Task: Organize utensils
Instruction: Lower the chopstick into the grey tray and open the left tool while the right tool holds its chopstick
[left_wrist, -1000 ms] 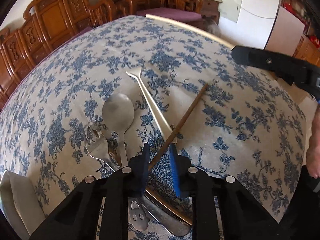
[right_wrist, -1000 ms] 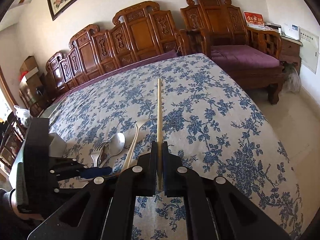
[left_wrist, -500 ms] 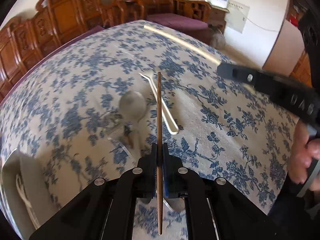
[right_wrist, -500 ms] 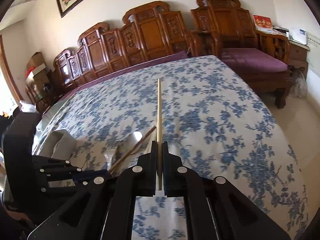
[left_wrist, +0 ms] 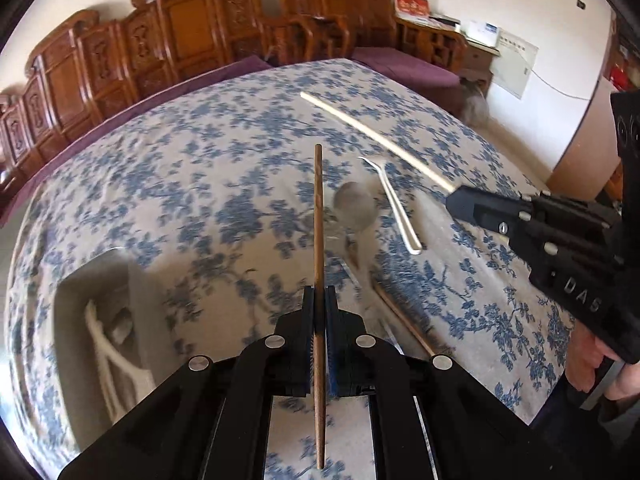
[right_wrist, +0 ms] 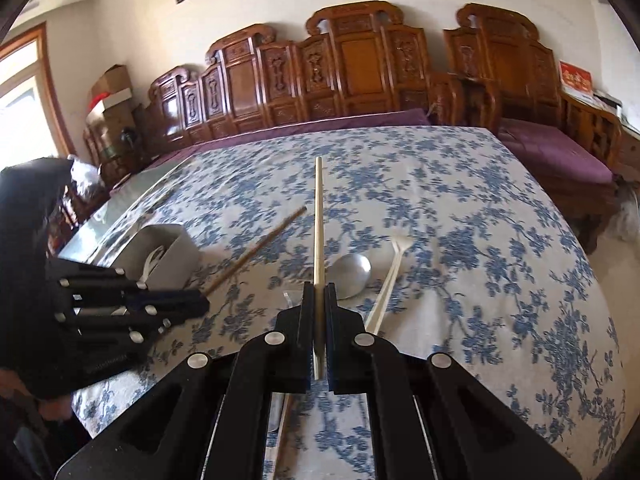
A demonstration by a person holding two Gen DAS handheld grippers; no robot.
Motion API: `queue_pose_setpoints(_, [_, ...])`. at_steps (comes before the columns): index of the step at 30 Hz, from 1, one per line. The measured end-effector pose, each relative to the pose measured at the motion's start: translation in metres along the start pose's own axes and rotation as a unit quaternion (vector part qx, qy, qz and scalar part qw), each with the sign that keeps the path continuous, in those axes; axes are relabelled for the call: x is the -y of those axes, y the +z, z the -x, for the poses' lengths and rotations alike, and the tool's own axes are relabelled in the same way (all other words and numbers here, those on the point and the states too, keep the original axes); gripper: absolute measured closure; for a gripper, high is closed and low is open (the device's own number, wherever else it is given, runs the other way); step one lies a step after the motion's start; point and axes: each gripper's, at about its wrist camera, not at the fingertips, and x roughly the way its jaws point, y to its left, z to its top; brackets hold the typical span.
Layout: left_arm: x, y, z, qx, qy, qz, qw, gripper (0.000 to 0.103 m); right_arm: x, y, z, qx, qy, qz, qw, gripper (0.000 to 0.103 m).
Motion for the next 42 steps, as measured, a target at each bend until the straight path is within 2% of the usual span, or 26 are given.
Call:
queue_pose_setpoints(18, [-0.058, -0.022, 0.038, 0.017, 0.037, 0.052, 0.9978, 0.099, -0.062, -0.005, 0.008, -0.001, 0.030, 0.051, 0.998, 0.097])
queue_pose_setpoints(26, [-0.094, -0.039, 0.048, 0.019, 0.056, 0.082, 0.9949, 0.099, -0.073, -0.008, 0.007, -0.006, 0.036, 0.059, 0.998, 0.097])
queue_pose_setpoints(33, [-0.133, -0.051, 0.047, 0.013, 0.073, 0.111, 0.9911, 0.099, -0.080, -0.009, 0.004, -0.009, 0.042, 0.065, 0.997, 0.097])
queue_pose_setpoints(42, [-0.156, -0.068, 0.024, -0.010, 0.080, 0.136, 0.9874, 0.099, -0.084, -0.011, -0.003, -0.019, 0.045, 0.074, 0.996, 0.097])
